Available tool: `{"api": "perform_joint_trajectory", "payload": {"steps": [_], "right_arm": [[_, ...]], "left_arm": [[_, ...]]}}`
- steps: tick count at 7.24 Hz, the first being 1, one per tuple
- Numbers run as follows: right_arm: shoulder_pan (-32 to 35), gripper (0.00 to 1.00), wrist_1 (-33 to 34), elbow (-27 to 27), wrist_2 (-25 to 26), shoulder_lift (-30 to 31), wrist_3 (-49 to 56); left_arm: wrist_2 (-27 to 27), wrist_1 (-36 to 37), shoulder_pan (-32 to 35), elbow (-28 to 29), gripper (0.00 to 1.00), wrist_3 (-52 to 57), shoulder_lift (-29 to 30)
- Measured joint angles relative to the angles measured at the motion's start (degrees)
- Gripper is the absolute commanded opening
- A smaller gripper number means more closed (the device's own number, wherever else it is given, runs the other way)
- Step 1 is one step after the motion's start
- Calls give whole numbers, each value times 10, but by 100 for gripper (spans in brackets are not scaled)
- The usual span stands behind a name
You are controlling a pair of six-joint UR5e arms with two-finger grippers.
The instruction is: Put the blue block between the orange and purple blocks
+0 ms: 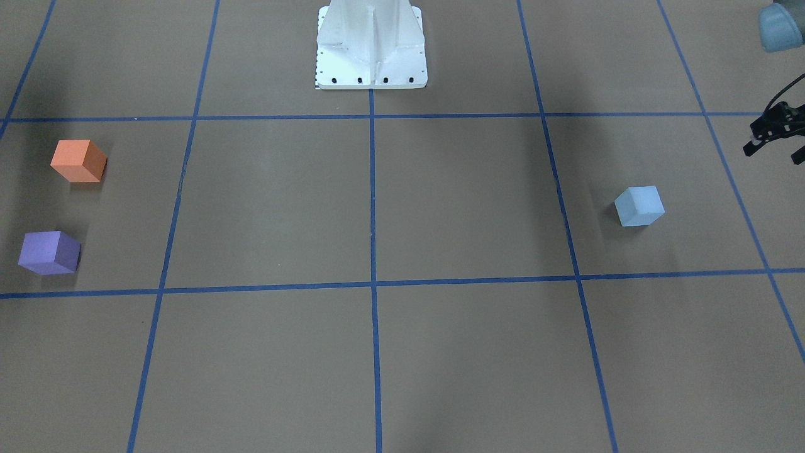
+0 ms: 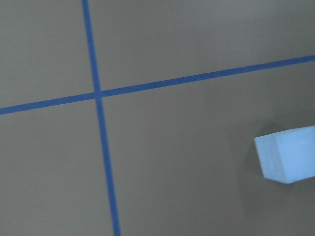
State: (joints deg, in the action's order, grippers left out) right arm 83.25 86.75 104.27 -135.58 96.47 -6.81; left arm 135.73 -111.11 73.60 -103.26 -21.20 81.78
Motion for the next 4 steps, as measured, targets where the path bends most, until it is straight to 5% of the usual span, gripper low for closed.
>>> {"api": "perform_joint_trajectory", "payload": {"steps": [4], "right_arm": [[-9, 100, 0, -1, 0, 1, -1]], "left_arm": [[-57, -1, -132, 18, 100, -150, 57]]}}
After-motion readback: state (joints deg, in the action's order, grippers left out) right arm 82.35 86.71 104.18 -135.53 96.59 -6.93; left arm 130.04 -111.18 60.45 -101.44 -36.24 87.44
